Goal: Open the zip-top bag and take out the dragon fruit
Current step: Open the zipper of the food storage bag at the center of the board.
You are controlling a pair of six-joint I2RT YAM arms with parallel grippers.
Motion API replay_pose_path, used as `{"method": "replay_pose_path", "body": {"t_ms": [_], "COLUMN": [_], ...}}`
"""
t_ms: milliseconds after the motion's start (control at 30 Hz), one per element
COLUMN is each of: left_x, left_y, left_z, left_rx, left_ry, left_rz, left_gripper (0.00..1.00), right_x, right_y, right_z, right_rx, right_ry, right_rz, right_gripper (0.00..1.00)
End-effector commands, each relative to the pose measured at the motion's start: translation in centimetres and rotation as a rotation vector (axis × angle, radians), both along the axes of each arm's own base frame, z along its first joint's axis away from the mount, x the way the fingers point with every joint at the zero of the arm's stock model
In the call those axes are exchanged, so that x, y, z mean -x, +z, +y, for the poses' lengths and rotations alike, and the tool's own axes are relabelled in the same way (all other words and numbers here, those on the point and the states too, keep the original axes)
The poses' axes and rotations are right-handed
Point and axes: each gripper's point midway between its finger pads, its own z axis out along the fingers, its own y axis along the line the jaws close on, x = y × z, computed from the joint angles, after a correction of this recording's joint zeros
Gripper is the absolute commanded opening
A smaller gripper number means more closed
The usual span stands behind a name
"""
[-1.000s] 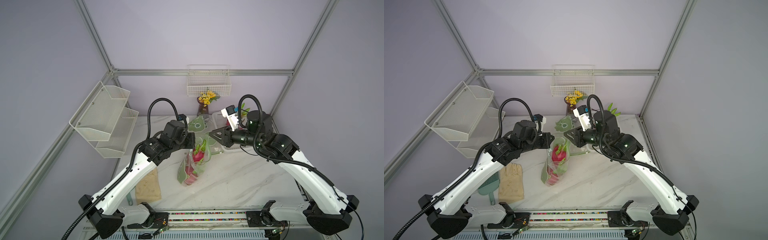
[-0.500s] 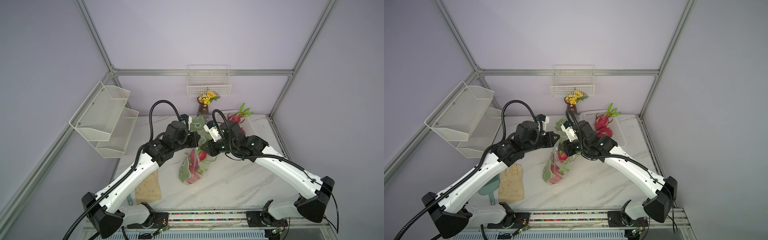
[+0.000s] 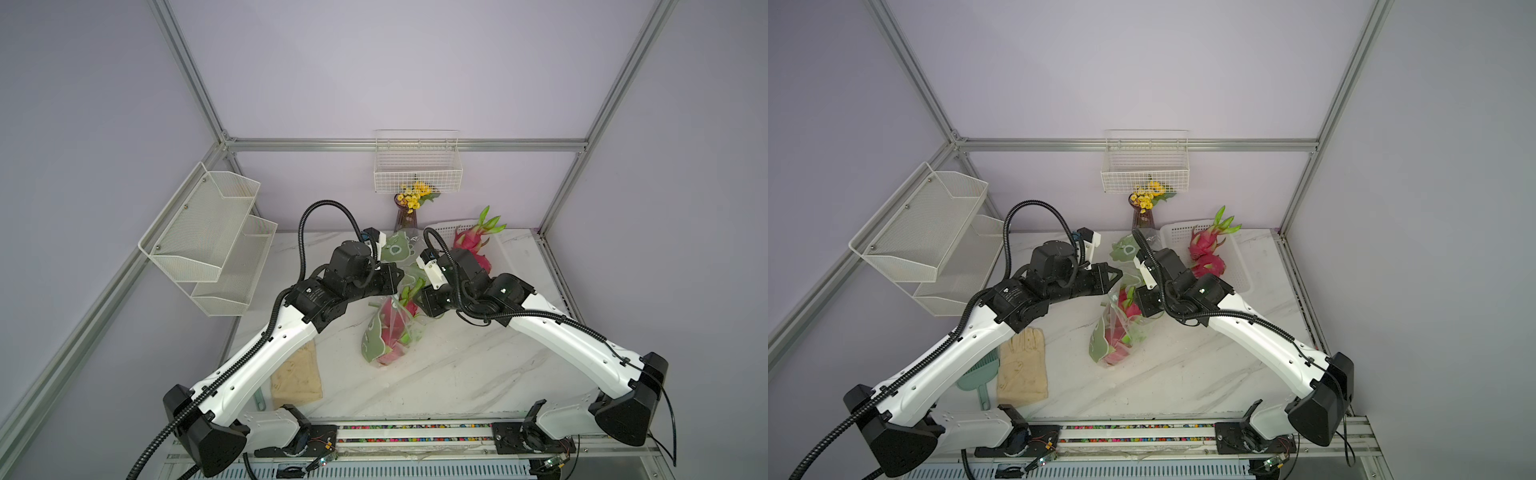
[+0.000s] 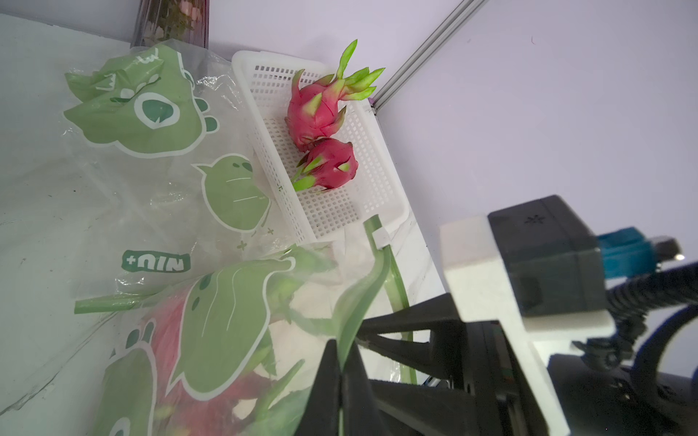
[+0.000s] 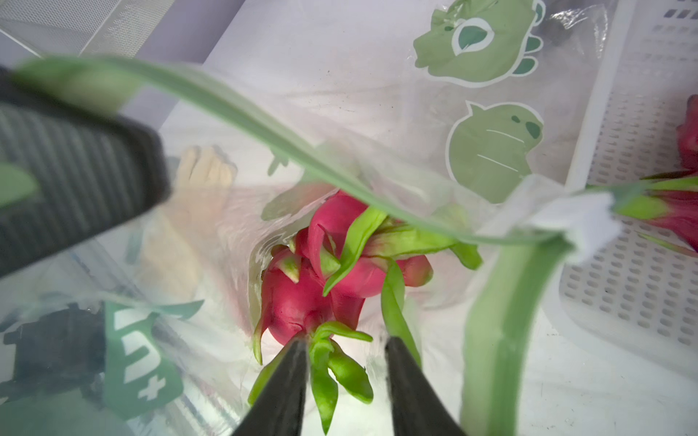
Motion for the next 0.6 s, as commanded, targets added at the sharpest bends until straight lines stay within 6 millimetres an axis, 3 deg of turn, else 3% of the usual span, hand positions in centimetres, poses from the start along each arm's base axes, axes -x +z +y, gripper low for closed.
{"method": "replay_pose_path", "body": {"t_ms": [0,467,567], "left_x": [-0.1,-0.1,-0.1], "left_y": [4.3,4.4,4.3], "left_z": [-0.2,-0.3,-0.5], "left_rx": [0.092,0.100,0.106], "left_ry": [-0.017,-0.021,-0.028], "left_rz": [-0.116,-0.112,-0.107], "left_gripper": [0.00,0.00,0.00], "right_x": [0.2,0.0,0.1], "right_y": [0.4,0.8,0.4], "right_z": [-1.9,-3.2,-2.5], "right_rx": [0.062,0.099,0.086], "right_ry": [-0.037,-0.111,-0.090], "right_rz": [-0.039,-0.027,-0.004], "right_gripper": [0.42,0.46,0.46]}}
